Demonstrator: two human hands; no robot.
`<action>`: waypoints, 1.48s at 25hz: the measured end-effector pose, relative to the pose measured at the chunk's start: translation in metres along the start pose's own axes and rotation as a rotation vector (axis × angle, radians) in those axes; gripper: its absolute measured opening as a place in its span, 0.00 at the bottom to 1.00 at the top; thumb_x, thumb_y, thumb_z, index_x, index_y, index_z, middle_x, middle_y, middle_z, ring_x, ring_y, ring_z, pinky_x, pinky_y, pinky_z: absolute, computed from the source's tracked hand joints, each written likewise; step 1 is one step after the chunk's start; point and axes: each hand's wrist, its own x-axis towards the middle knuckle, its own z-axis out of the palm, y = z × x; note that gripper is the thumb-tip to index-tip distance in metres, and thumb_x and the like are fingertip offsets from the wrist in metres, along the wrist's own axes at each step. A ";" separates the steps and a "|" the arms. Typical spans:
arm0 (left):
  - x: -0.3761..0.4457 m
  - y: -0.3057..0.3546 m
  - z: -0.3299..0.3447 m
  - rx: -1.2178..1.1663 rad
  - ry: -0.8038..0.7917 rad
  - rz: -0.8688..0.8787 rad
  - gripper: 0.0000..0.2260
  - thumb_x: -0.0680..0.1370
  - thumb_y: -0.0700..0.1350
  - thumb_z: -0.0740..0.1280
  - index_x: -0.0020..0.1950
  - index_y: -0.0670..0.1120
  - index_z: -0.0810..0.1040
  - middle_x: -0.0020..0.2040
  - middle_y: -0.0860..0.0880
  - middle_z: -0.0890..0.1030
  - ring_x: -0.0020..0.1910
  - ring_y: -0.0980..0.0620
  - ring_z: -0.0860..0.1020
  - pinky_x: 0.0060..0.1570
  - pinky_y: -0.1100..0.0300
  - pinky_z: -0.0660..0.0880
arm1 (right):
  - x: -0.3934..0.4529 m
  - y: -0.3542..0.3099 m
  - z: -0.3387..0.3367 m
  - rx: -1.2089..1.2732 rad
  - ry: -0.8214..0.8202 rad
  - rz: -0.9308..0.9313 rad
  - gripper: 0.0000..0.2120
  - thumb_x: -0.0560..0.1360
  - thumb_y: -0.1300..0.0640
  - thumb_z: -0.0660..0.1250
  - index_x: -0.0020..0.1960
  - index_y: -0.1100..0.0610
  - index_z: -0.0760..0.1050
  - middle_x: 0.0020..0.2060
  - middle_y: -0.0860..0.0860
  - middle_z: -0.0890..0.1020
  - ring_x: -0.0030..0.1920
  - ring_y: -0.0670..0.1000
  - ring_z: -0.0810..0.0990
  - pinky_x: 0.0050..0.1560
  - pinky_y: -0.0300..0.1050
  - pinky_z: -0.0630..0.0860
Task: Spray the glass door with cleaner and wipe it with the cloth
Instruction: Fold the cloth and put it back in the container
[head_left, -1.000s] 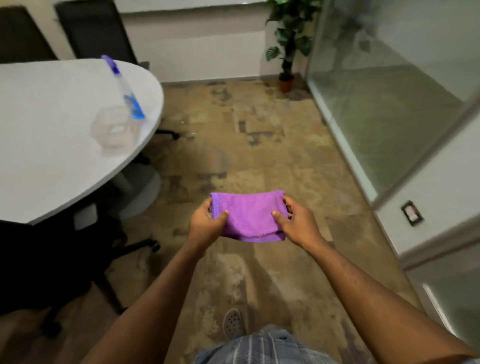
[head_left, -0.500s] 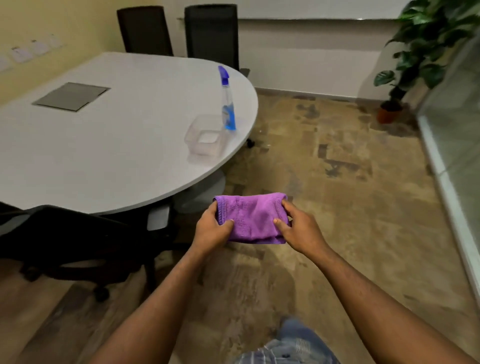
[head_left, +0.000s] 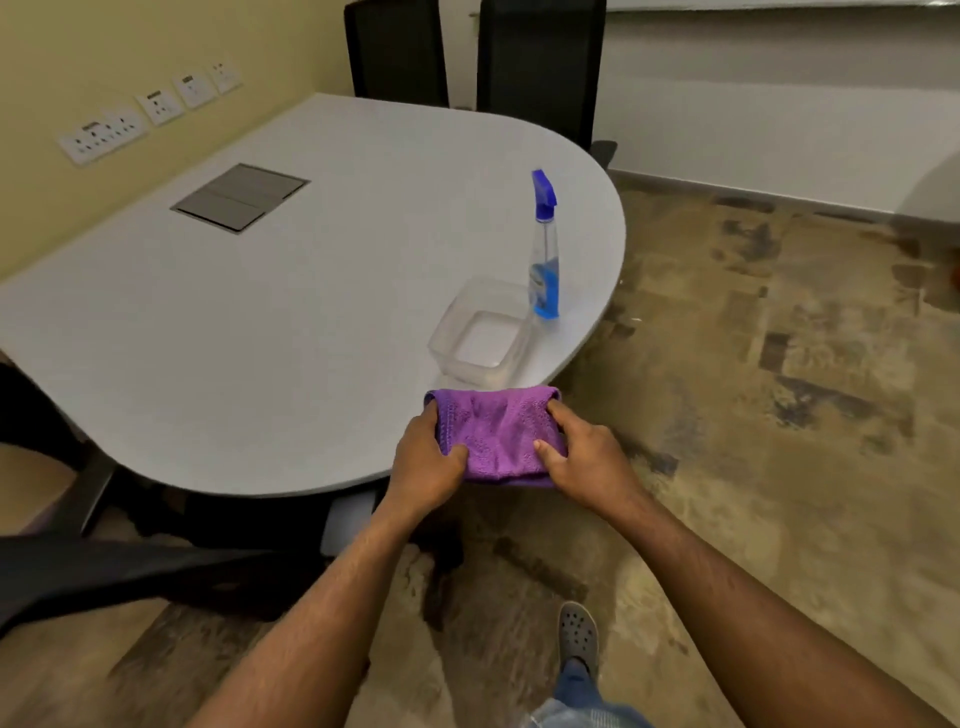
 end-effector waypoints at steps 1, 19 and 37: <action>0.020 0.005 -0.001 -0.001 0.014 -0.007 0.27 0.77 0.42 0.68 0.76 0.46 0.65 0.68 0.45 0.74 0.65 0.46 0.74 0.58 0.64 0.66 | 0.020 -0.004 -0.005 -0.008 -0.016 -0.009 0.31 0.78 0.47 0.65 0.78 0.51 0.58 0.66 0.57 0.77 0.63 0.56 0.78 0.65 0.48 0.73; 0.249 0.003 -0.001 0.055 -0.057 0.036 0.26 0.76 0.33 0.64 0.74 0.45 0.67 0.69 0.44 0.75 0.67 0.43 0.74 0.67 0.46 0.74 | 0.231 -0.046 0.037 0.059 -0.053 0.150 0.26 0.80 0.53 0.65 0.75 0.57 0.63 0.67 0.55 0.76 0.64 0.55 0.77 0.64 0.46 0.74; 0.266 -0.035 0.030 0.279 -0.022 0.163 0.12 0.80 0.43 0.66 0.61 0.39 0.80 0.64 0.42 0.78 0.62 0.45 0.76 0.59 0.61 0.71 | 0.253 -0.018 0.054 -0.087 0.106 0.128 0.09 0.78 0.52 0.68 0.55 0.56 0.78 0.48 0.51 0.79 0.48 0.48 0.77 0.46 0.39 0.74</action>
